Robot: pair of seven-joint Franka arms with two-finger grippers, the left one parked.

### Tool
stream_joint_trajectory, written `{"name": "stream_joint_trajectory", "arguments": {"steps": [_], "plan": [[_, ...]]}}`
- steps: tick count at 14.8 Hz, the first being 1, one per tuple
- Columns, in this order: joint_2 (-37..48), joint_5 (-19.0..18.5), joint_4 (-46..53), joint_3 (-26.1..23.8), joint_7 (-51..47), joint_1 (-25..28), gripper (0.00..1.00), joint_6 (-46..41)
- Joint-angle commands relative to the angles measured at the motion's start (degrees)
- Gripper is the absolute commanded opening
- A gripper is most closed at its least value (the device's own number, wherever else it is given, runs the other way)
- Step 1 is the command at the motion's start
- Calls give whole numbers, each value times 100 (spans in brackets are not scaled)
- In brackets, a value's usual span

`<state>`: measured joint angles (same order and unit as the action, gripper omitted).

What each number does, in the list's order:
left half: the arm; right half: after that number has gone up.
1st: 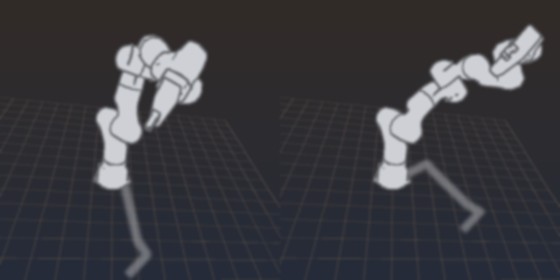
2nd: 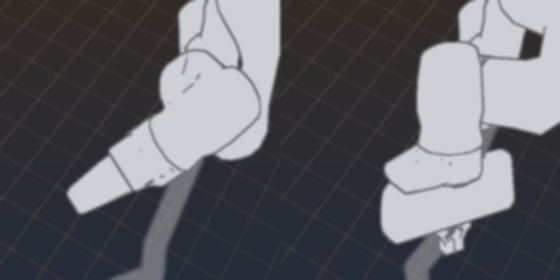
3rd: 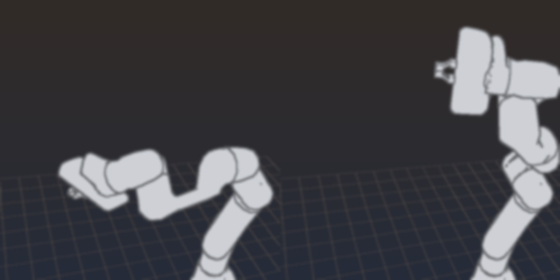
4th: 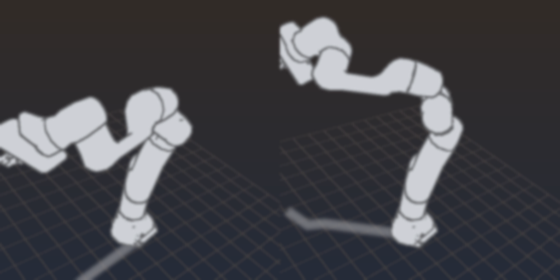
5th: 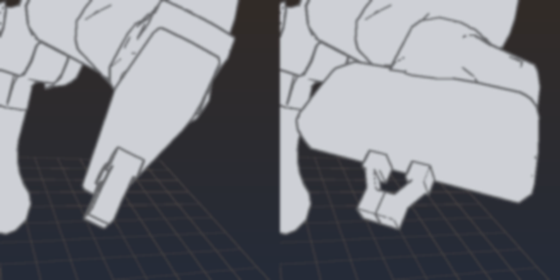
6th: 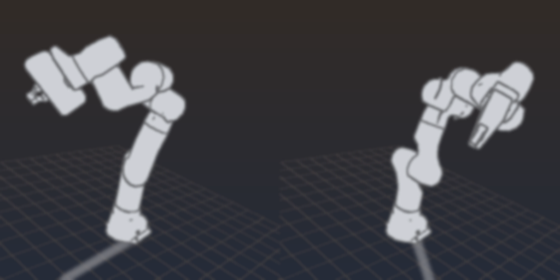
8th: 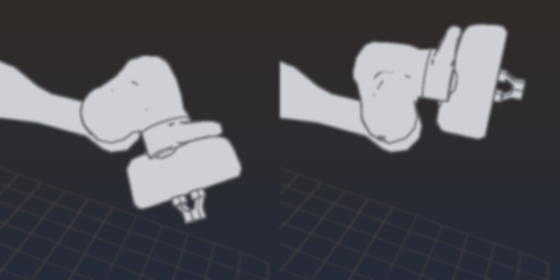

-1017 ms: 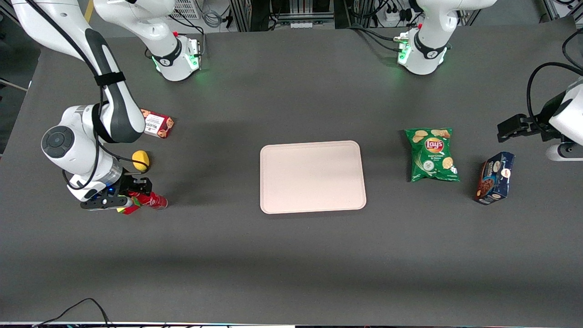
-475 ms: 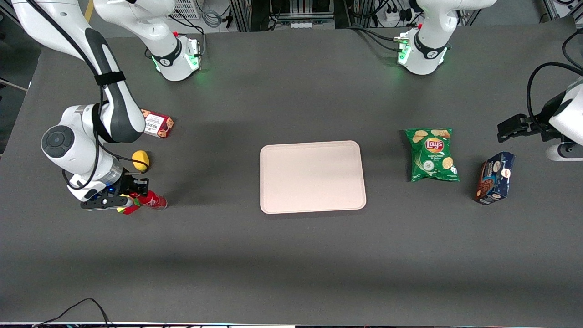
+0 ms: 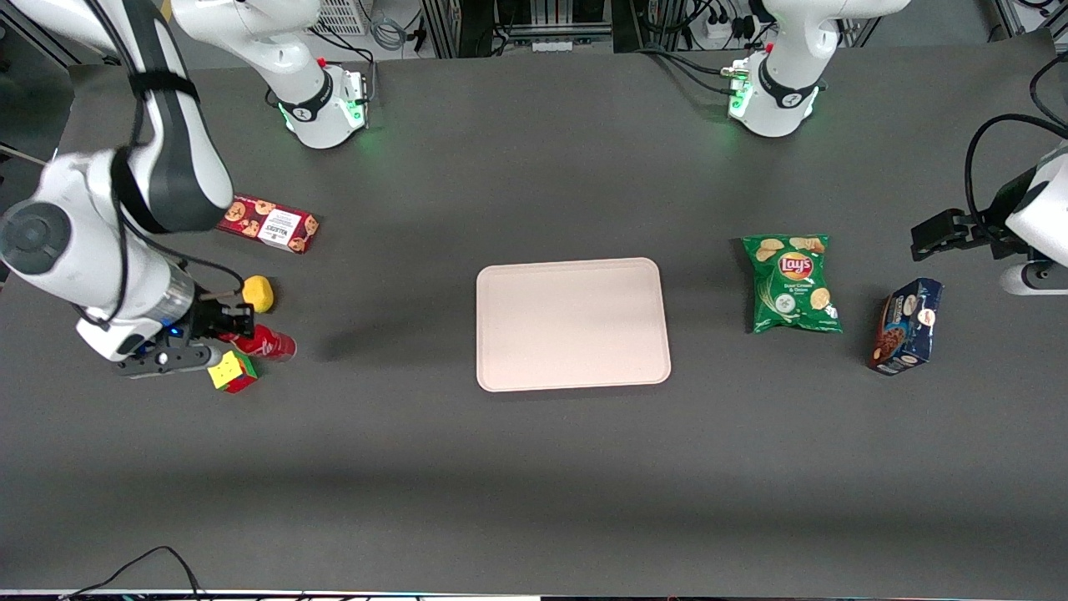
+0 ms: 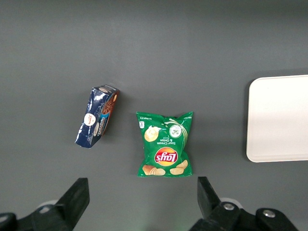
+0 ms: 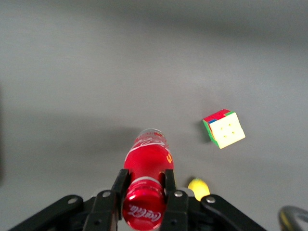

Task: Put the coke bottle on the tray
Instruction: 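Lift the bottle and carry it over the white tray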

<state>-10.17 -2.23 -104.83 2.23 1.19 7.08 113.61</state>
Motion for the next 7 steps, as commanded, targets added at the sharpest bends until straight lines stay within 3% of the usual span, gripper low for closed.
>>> {"name": "stream_joint_trajectory", "arguments": {"steps": [1, 7], "plan": [[287, 3, 874, -328, -180, 30, 0, -1215], [296, 21, 1912, -1522, -1715, 39, 0, -2140]]}}
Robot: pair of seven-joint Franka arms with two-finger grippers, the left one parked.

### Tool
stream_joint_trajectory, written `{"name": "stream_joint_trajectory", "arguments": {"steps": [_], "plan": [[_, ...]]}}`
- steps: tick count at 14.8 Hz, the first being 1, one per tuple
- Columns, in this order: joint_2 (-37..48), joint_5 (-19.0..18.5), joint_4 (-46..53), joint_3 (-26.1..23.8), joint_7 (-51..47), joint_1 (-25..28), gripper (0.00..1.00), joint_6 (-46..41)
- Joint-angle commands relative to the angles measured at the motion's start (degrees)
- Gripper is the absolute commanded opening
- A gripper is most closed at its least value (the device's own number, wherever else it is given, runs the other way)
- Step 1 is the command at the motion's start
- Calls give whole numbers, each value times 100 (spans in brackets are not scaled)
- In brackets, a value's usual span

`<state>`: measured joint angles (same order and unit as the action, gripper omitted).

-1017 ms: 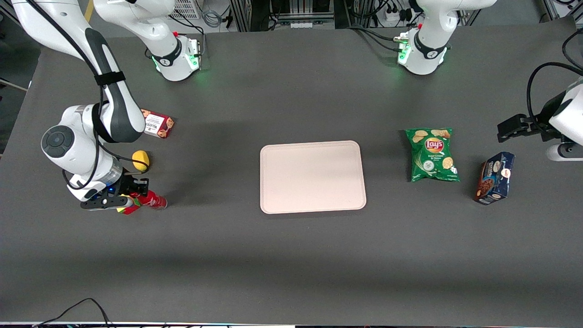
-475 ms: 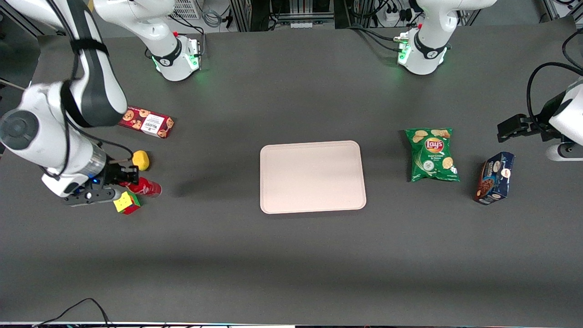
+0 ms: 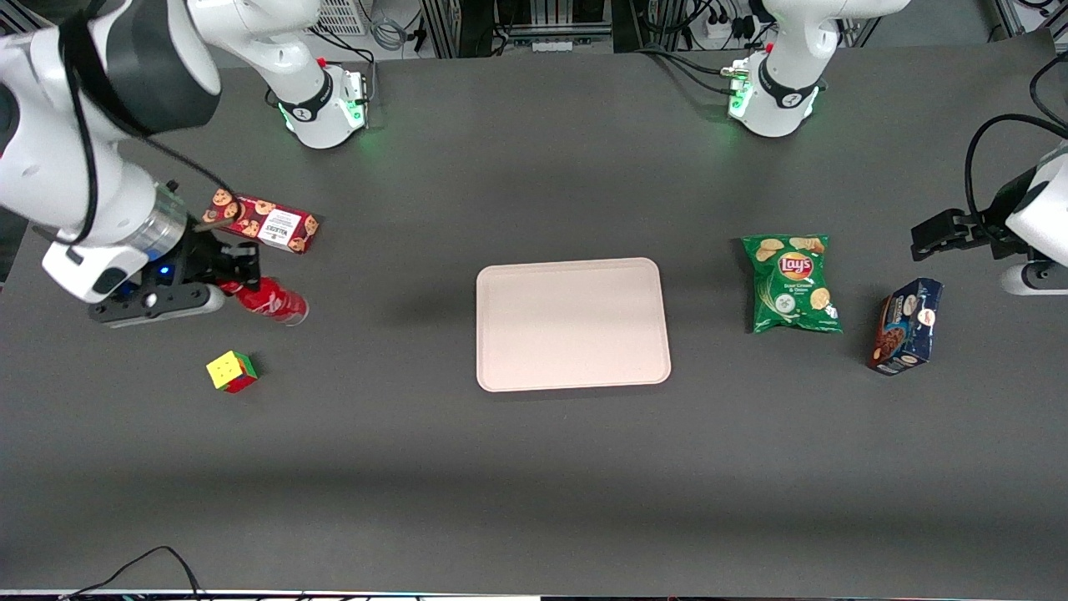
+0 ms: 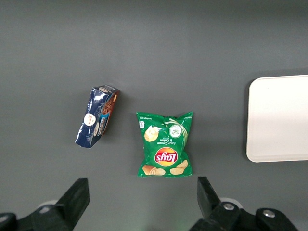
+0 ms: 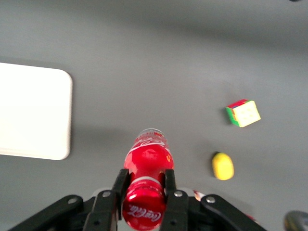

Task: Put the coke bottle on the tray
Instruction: 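Lift the bottle and carry it over the white tray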

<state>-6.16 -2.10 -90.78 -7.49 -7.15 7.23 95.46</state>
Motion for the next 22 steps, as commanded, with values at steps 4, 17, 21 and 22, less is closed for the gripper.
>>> {"name": "stream_joint_trajectory", "arguments": {"steps": [4, 17, 21, 22], "plan": [[-516, -27, 921, -947, -2366, 637, 0, -335], [-2741, -677, 1581, -947, -4778, 2080, 0, 1150], [-2952, -906, 1450, -938, -4726, 1984, 0, 1395], [-2961, -975, 1293, -921, -4708, 1940, 0, 1535]]}}
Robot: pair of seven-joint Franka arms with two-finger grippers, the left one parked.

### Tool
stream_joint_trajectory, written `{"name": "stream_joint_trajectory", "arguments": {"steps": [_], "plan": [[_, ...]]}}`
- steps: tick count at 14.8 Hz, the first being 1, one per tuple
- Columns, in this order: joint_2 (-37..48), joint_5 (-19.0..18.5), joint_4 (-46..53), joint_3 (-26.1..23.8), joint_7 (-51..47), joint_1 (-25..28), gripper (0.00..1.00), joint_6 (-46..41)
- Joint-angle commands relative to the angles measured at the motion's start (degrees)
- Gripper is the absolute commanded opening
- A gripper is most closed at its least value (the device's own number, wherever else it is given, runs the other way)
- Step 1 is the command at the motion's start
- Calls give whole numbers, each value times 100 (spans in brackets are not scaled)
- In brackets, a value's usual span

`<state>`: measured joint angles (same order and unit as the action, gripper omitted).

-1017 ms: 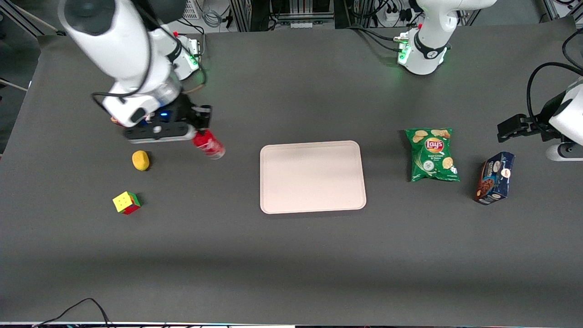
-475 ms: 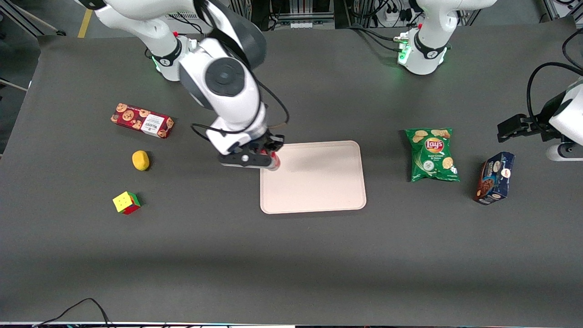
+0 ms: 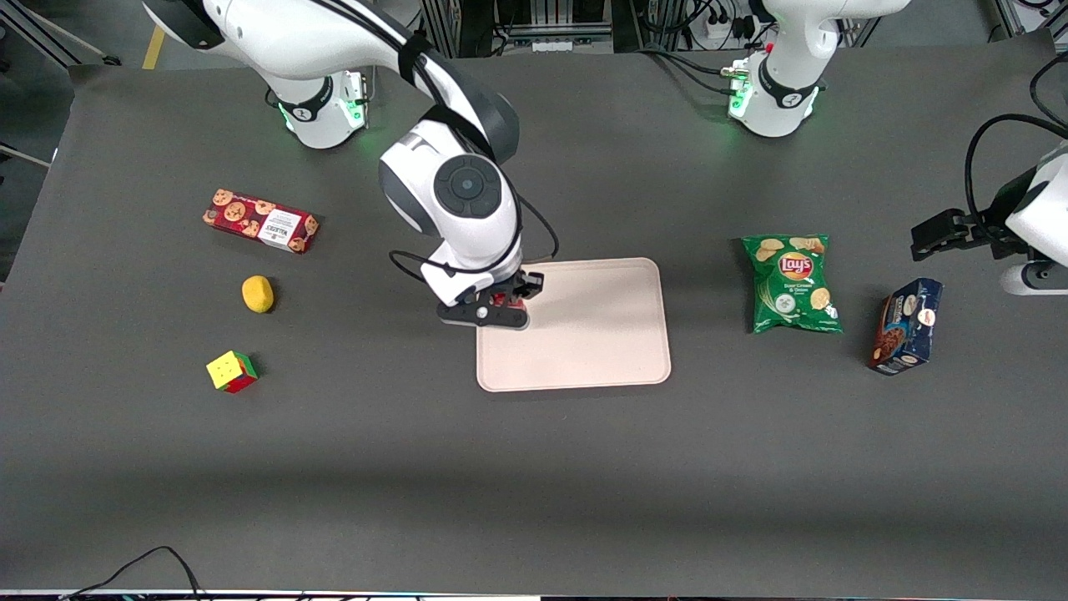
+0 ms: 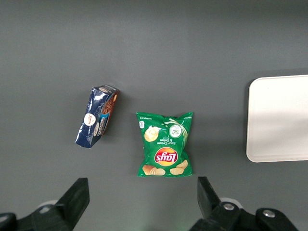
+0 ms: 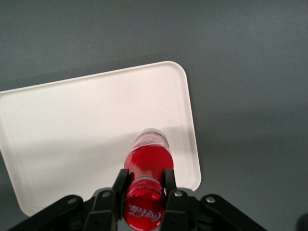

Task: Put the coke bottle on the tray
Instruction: 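Lift the bottle and carry it over the white tray, then lower the bottle onto the tray and open the right gripper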

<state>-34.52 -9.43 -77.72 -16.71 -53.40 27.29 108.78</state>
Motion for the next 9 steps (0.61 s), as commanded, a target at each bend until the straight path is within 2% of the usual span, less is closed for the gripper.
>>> {"name": "stream_joint_trajectory", "arguments": {"steps": [1, 4, 9], "plan": [[-117, -418, -215, -7, -74, -118, 0, 405], [-117, -481, -612, -7, -65, -347, 0, 977], [-169, -472, -604, -8, -83, -356, 0, 1022]]}}
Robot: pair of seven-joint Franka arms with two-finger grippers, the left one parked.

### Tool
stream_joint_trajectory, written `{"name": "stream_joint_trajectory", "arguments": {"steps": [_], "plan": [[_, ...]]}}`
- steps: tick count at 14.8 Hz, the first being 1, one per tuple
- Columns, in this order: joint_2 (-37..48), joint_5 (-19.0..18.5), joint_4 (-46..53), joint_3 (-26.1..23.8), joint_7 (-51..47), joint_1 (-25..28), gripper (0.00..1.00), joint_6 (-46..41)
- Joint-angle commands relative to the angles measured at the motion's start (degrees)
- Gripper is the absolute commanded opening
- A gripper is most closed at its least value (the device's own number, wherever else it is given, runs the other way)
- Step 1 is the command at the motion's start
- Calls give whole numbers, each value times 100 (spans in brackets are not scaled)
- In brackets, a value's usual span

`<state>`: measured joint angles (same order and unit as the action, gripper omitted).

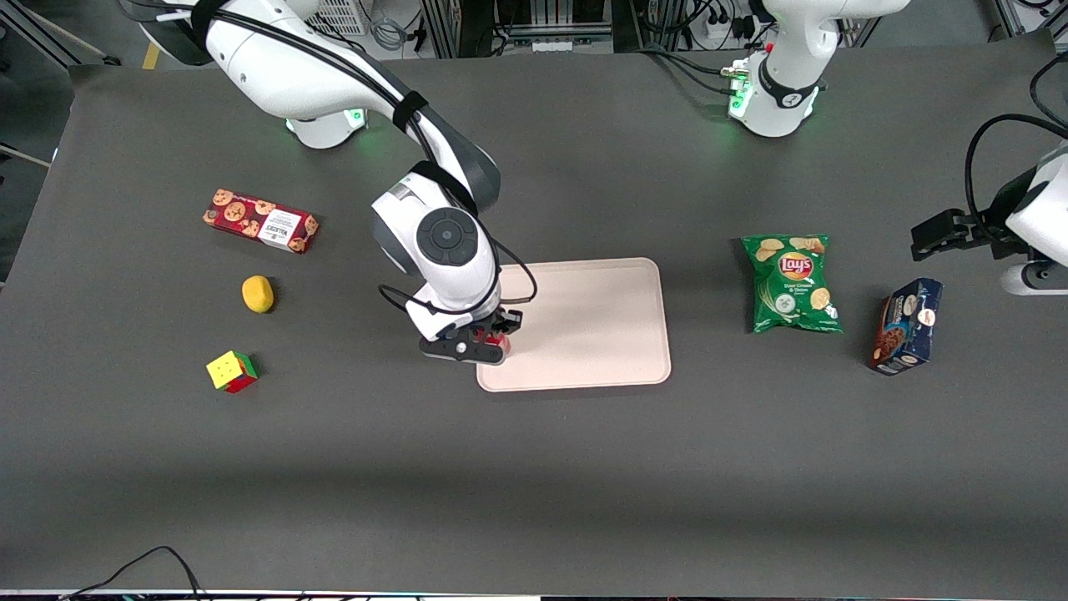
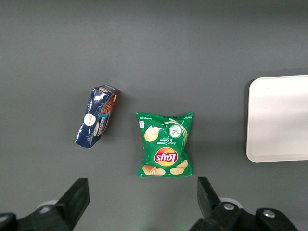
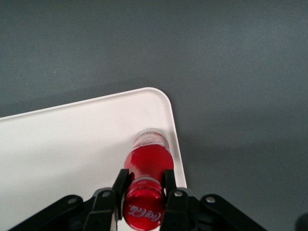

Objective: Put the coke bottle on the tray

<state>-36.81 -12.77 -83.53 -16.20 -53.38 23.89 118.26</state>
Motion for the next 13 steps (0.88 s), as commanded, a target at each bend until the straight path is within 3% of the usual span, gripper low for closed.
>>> {"name": "stream_joint_trajectory", "arguments": {"steps": [1, 3, 5, 10, 13], "plan": [[60, -129, -23, -59, -85, -16, 0, 109], [16, -111, -23, -59, -120, -7, 5, 223], [-10, -120, -23, -59, -146, -7, 100, 346], [524, -76, -32, -68, -32, -130, 100, 233], [1157, -68, -76, -59, 1009, -471, 100, -530]]}}
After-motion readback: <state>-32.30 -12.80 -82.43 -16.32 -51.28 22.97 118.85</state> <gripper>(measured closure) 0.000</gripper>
